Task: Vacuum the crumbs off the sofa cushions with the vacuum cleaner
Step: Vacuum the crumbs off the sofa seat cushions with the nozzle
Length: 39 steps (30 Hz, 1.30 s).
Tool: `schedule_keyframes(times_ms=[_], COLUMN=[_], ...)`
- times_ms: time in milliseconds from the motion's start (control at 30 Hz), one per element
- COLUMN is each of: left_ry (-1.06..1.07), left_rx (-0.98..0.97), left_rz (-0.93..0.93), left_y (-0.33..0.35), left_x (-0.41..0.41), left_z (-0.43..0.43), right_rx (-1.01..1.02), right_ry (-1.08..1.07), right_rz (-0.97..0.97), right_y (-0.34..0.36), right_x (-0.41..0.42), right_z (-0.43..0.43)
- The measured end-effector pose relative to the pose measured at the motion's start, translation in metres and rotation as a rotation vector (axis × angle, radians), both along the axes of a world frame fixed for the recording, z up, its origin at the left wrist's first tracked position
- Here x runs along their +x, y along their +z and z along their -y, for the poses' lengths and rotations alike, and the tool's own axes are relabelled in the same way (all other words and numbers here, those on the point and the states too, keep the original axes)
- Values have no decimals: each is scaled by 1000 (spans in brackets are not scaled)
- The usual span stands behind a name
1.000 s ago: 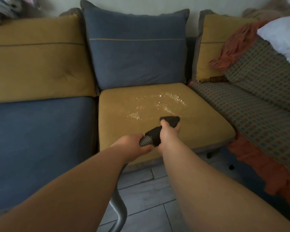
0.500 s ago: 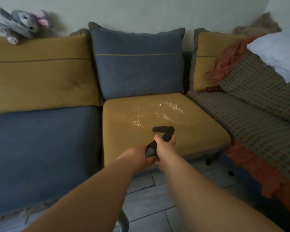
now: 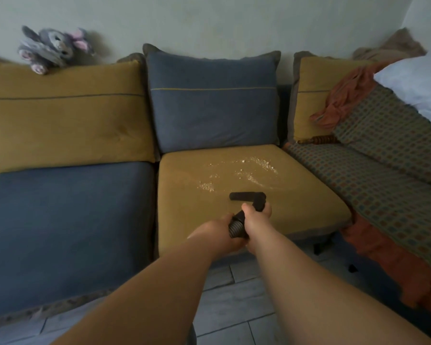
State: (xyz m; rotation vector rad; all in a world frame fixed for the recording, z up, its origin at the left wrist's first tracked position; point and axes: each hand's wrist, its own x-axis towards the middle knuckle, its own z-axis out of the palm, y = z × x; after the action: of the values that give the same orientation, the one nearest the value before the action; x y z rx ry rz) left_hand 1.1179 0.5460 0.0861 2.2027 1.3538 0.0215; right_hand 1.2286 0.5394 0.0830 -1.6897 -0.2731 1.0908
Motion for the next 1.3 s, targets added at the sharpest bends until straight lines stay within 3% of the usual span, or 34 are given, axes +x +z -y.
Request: schedule_keyframes(times_ms=[400,700,1033,1300], left_ry=[55,54,-50,-28], left_rx=[-14,-24,14,29], left_rz=[63,91,27,82], left_y=[-19,3,8,1], left_x=[-3,-8,12,13], left_z=[-26,-61,-40,-48], right_rx=[-20,-8,-16,-61], right_ry=[53,4,-22,-21], right_rz=[100,70,-67,-45], right_y=[-18,-10,-4,-2], right_x=[4,5,18,20], right_z=[-32,-72,-37,-49])
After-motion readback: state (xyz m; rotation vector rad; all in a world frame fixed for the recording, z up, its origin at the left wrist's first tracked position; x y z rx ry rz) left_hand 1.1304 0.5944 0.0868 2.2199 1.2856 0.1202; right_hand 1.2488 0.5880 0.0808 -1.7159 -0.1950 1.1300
